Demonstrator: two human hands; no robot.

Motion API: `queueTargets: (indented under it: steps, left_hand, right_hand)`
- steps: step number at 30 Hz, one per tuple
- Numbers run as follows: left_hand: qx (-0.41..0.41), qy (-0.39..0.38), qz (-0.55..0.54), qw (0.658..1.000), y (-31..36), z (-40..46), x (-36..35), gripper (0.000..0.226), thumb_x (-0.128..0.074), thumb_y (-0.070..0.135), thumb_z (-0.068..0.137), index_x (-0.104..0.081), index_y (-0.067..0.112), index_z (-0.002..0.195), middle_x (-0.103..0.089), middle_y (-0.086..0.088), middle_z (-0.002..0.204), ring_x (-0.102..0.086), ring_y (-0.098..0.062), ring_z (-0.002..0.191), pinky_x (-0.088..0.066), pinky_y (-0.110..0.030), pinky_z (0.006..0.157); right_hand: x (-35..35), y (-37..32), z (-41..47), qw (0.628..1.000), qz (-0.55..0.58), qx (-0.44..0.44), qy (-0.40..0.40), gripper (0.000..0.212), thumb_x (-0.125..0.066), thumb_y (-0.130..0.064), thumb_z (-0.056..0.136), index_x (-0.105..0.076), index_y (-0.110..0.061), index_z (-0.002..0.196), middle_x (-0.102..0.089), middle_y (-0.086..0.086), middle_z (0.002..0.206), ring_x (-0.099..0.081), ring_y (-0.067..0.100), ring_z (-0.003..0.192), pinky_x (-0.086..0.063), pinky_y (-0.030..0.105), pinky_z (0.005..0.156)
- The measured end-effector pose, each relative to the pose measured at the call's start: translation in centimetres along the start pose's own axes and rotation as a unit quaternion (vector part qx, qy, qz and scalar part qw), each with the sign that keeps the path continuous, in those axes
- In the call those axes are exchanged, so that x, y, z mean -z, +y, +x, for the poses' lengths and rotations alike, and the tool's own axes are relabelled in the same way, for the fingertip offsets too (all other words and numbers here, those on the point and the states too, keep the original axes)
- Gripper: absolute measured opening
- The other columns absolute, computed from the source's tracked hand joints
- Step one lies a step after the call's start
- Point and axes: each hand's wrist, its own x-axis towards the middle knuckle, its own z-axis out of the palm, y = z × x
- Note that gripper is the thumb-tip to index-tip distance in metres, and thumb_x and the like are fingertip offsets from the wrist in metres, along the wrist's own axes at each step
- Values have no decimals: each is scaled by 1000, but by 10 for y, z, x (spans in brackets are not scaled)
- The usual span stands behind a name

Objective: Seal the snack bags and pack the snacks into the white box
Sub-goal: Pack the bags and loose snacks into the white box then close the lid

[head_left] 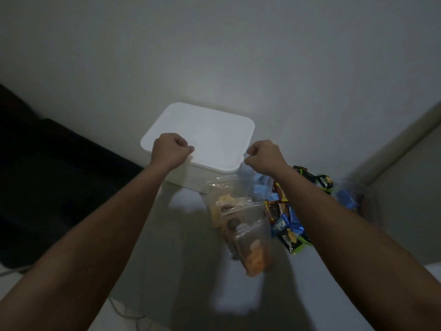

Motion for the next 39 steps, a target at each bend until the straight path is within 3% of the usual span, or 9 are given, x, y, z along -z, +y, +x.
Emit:
queueTargets:
  steps: [3,6,10,13,19,23,29,33,39]
  left_hand:
    - [22,27,37,999,-12,33,13,39,-73,28,78,-66,9,111,-65,-11,118,-60,-27,110,-45,-33,94]
    - [58,20,65,996,-24,59,22,54,-68,24,81,-54,3,128,-55,-16,133,-52,-32,121,-45,-37,98]
    - [112,0,106,988,-39,82,25,42,-61,19,82,-55,-4,117,-56,-22,125,-55,-39,112,-46,-36,82]
    - [152,-21,95,984,-45,92,23,41,-60,14,83,-54,-8,117,-57,-24,123,-56,-40,110,-45,-35,77]
    - [194,-14,61,979,-55,107,28,36,-65,10,78,-59,-9,107,-62,-24,112,-63,-40,97,-56,-40,78]
    - [206,-5,49,977,-59,109,32,37,-70,6,71,-61,-10,103,-65,-25,108,-65,-39,92,-57,-38,69]
    - [196,37,25,980,-58,114,39,42,-68,3,71,-60,-11,110,-62,-24,118,-62,-38,105,-51,-33,77]
    - [176,53,-1,983,-48,118,55,34,-64,5,75,-63,-9,105,-65,-19,112,-63,-31,96,-44,-24,71]
    - [162,65,-16,984,-49,103,73,21,-59,13,79,-63,-4,91,-62,-12,95,-52,-22,71,-40,-23,58]
  right_hand:
    - [-12,-9,16,998,9,-65,-6,36,-67,-13,79,-62,4,110,-65,17,112,-66,34,95,-57,47,84]
    - [-20,-15,24,991,43,-126,-10,37,-68,-11,80,-59,3,112,-60,12,107,-69,34,82,-60,47,73]
    - [-24,-18,33,982,84,-170,-20,25,-77,-6,69,-61,0,87,-66,15,96,-71,31,68,-62,45,62]
    - [-24,-19,38,975,103,-192,-36,25,-80,0,61,-63,3,79,-69,19,87,-72,32,63,-61,48,61]
    - [-20,-25,42,974,105,-196,-46,28,-79,-2,70,-66,6,93,-70,18,86,-73,28,66,-61,48,69]
    - [-13,-31,45,972,123,-199,-34,28,-79,2,71,-62,8,93,-68,19,89,-72,32,69,-61,48,68]
    - [-1,-44,43,971,163,-173,-15,30,-78,3,73,-61,6,97,-64,18,98,-71,34,76,-61,44,69]
    - [4,-54,40,969,190,-158,-1,43,-75,4,76,-56,8,114,-61,20,106,-69,39,87,-60,45,74]
    - [9,-66,27,969,207,-133,-9,46,-74,5,77,-56,8,120,-65,22,115,-69,35,86,-60,36,65]
